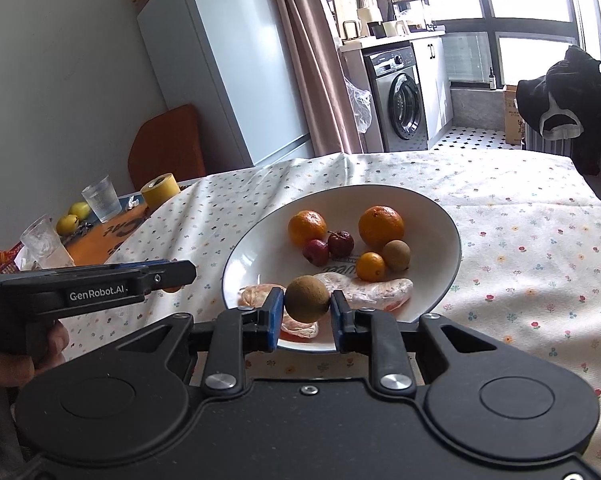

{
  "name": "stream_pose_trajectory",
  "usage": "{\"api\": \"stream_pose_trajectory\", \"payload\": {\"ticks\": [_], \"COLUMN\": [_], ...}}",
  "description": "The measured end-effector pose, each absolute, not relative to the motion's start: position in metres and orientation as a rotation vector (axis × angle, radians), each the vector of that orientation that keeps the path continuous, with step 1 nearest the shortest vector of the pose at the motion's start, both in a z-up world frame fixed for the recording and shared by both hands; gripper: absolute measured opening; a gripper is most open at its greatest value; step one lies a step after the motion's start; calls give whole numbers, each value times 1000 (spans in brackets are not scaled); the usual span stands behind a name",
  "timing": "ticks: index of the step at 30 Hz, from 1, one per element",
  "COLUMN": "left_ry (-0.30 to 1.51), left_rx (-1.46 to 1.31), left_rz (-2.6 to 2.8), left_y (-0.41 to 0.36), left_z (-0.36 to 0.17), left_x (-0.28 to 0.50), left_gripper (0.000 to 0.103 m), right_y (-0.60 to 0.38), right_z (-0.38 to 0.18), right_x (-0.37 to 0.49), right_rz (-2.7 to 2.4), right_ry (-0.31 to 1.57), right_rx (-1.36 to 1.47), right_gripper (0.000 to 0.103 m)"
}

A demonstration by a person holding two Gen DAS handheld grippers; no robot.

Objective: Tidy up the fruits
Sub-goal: 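Carry the tangerine and kiwi over the white bowl with both grippers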

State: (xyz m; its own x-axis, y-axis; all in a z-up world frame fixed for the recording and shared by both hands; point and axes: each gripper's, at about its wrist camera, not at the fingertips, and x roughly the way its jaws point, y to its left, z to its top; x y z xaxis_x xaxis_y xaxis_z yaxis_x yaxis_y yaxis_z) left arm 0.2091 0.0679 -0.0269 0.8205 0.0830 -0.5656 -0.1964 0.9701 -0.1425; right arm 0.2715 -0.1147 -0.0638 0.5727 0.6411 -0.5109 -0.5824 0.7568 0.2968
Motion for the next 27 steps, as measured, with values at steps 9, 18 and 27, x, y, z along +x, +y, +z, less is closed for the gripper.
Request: {"api": "stream_pose_trajectory", "payload": {"ticks": [9, 18, 27], "left_ry": [583, 589, 586], "left_rx": [-208, -206, -197], "left_rz": [131, 109, 60], "left_y": [68, 64, 55], "left_z": [-19, -23, -28], "left_x": [230, 256, 265], "left_gripper": [25, 25, 31], "right_y": [-128, -138, -139], "right_z": [-67, -74, -79], "right_x": [288, 297, 302], "right_rz": [675, 625, 612], "right_ry": [648, 640, 647], "right_rx": [155, 144, 146], "right_gripper": [37, 55, 56]}}
